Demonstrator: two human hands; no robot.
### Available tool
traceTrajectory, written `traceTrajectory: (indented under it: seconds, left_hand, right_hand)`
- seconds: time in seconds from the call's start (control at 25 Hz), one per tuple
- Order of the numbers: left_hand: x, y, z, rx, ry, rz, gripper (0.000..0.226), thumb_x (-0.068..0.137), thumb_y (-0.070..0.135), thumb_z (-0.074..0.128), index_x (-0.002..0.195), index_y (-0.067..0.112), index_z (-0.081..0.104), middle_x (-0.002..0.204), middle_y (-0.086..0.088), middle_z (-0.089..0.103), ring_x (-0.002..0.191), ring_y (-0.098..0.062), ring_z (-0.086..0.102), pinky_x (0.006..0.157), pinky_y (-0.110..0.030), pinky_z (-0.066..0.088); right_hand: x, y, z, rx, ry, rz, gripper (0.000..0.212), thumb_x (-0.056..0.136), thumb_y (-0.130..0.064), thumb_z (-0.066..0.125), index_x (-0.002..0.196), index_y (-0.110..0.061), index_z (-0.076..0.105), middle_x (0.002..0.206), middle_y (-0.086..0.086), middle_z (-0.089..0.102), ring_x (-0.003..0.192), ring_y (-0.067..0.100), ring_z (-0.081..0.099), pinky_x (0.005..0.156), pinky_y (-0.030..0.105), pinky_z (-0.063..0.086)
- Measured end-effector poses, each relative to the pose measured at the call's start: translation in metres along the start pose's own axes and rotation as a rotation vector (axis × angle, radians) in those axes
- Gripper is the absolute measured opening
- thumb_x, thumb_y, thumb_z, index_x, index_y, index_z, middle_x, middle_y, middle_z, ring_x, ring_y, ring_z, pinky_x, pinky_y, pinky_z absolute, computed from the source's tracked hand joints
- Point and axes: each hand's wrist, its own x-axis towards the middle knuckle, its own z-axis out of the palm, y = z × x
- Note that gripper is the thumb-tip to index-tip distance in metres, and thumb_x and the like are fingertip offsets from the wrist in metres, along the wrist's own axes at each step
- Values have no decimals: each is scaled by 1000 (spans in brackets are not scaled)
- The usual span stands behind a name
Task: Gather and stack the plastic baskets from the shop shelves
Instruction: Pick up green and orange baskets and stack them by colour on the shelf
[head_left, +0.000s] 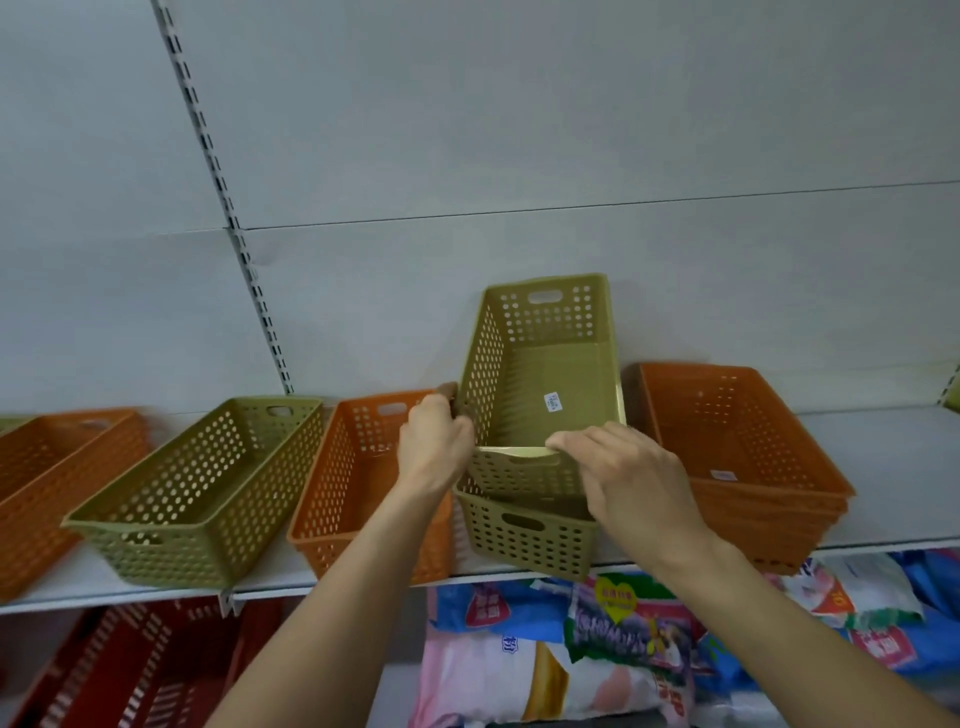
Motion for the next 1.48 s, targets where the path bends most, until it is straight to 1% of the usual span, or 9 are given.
traceTrajectory:
  seconds: [0.36, 0.44, 0.52, 0.64, 0.72, 0.84, 1.0, 1.24, 1.48]
  left_hand:
    - [6, 3, 9, 146, -45, -20, 31, 93, 22, 48, 118, 26, 68, 108, 0, 75, 99, -25, 70, 89, -41, 57]
    - [1, -5, 19, 134, -84, -41, 29, 97, 30, 50, 119, 27, 69, 104, 1, 75, 91, -21, 71, 84, -41, 59]
    - [-5, -11, 23, 125, -140, -53, 33, 99, 30, 48, 127, 24, 64, 108, -3, 74, 86, -17, 70, 79, -38, 60]
    - [-24, -17, 19, 79, -195, 7, 42, 101, 29, 49, 142, 24, 49, 130, -3, 65, 95, -8, 65, 79, -22, 55]
    - [-45, -26, 8, 140, -109, 116, 40, 100, 31, 49, 139, 22, 52, 132, 0, 63, 106, -6, 59, 81, -14, 45]
    - [-78, -61, -16, 182, 20, 196, 47, 96, 46, 45, 133, 21, 60, 128, 2, 65, 116, -10, 56, 92, -20, 42]
    - [-112, -133, -86, 128, 109, 122, 52, 88, 52, 41, 126, 26, 65, 118, 11, 68, 111, -2, 60, 95, -18, 46]
    - [-127, -254, -247, 91, 235, -23, 30, 92, 32, 60, 119, 24, 71, 113, 12, 74, 108, -3, 65, 97, -30, 50]
    - [-91, -350, -369, 172, 237, -107, 41, 96, 23, 58, 136, 14, 58, 138, -2, 61, 130, -16, 53, 108, -29, 39]
  right_hand:
    - [-13, 7, 13, 66, -91, 96, 30, 80, -12, 75, 102, -32, 71, 75, -8, 76, 63, 16, 71, 53, 37, 58]
    - [-17, 13, 15, -7, -134, 87, 31, 76, -15, 78, 99, -34, 72, 77, -9, 76, 67, 15, 71, 70, 42, 58]
    - [-15, 16, 16, 24, -232, 51, 30, 85, -21, 67, 111, -35, 68, 99, -9, 75, 89, 17, 70, 92, 50, 47]
    - [-13, 11, 20, 116, -354, 20, 38, 95, -35, 51, 132, -35, 55, 135, -8, 59, 123, 18, 54, 107, 47, 35]
    - [-12, -5, 24, 146, -276, -27, 38, 89, -36, 53, 126, -30, 62, 130, -3, 63, 119, 21, 59, 100, 45, 43]
    - [-12, -44, 33, 251, -154, -27, 37, 85, -38, 47, 115, -28, 67, 116, -4, 68, 105, 15, 63, 86, 33, 50]
    - [-2, -128, 66, 434, -104, -68, 31, 87, -37, 48, 108, -29, 68, 110, -9, 69, 99, 10, 60, 79, 29, 53]
    - [37, -300, 127, 630, -179, -12, 28, 87, -37, 49, 107, -34, 67, 111, -17, 65, 105, 6, 58, 81, 23, 49]
    - [83, -373, 178, 541, -247, 363, 38, 90, -23, 60, 128, -23, 60, 137, 4, 55, 127, 25, 47, 99, 39, 41]
